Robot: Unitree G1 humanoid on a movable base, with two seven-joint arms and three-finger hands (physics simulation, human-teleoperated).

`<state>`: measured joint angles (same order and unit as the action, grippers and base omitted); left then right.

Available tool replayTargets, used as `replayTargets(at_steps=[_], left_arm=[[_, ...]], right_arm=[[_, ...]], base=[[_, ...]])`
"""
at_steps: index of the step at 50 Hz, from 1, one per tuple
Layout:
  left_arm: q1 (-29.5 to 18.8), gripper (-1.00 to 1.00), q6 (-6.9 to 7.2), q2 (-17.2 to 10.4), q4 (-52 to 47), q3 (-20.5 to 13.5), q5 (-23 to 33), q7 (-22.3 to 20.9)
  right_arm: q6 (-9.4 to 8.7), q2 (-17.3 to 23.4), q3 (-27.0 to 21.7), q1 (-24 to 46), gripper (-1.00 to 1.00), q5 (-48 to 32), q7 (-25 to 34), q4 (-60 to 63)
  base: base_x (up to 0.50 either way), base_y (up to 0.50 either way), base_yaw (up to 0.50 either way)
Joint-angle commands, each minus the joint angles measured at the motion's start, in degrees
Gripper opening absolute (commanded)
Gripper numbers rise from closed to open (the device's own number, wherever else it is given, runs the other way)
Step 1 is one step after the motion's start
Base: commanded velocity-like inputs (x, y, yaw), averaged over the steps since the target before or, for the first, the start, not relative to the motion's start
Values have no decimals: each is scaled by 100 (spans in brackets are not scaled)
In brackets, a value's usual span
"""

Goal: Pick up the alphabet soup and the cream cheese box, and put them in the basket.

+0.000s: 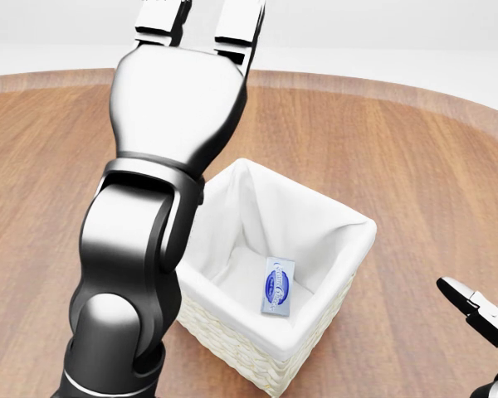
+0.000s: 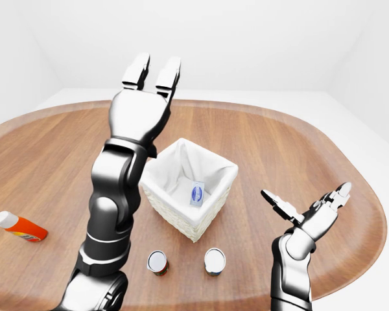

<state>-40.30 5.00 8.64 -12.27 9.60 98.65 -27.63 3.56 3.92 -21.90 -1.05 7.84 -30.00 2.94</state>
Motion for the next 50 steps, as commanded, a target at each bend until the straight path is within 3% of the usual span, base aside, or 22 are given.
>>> replayTargets(at_steps=[1, 5, 16, 27, 41, 44, 50], left_arm=[[679, 100, 0, -52, -1081, 19, -114, -19], [919, 100, 0, -100, -1362, -1, -196, 50], [1208, 100, 0, -395, -1628, -276, -768, 336], [1566, 100, 0, -653, -1953, -467, -1458, 586], [2202, 100, 0, -1073, -2449, -905, -2205, 1076], [2272, 100, 0, -1160, -2491, -985, -2153, 1157], [2476, 100, 0, -1341, -2548, -1280, -2674, 1336]], right_arm=[[10, -3, 3, -7, 100, -3, 0, -2], [44, 7, 1, 10, 100, 3, 0, -57], [-100, -10, -3, -21, 100, -4, 0, 115], [-33, 4, -5, 11, 100, 0, 0, 13], [2, 1, 6, 3, 100, -6, 0, -12], [8, 5, 6, 12, 100, -9, 0, -28], [-17, -2, 10, -2, 100, -7, 0, 15]], base=[[0, 0, 0], [0, 0, 0], [0, 0, 0], [0, 0, 0], [0, 0, 0], [0, 0, 0], [0, 0, 0]])
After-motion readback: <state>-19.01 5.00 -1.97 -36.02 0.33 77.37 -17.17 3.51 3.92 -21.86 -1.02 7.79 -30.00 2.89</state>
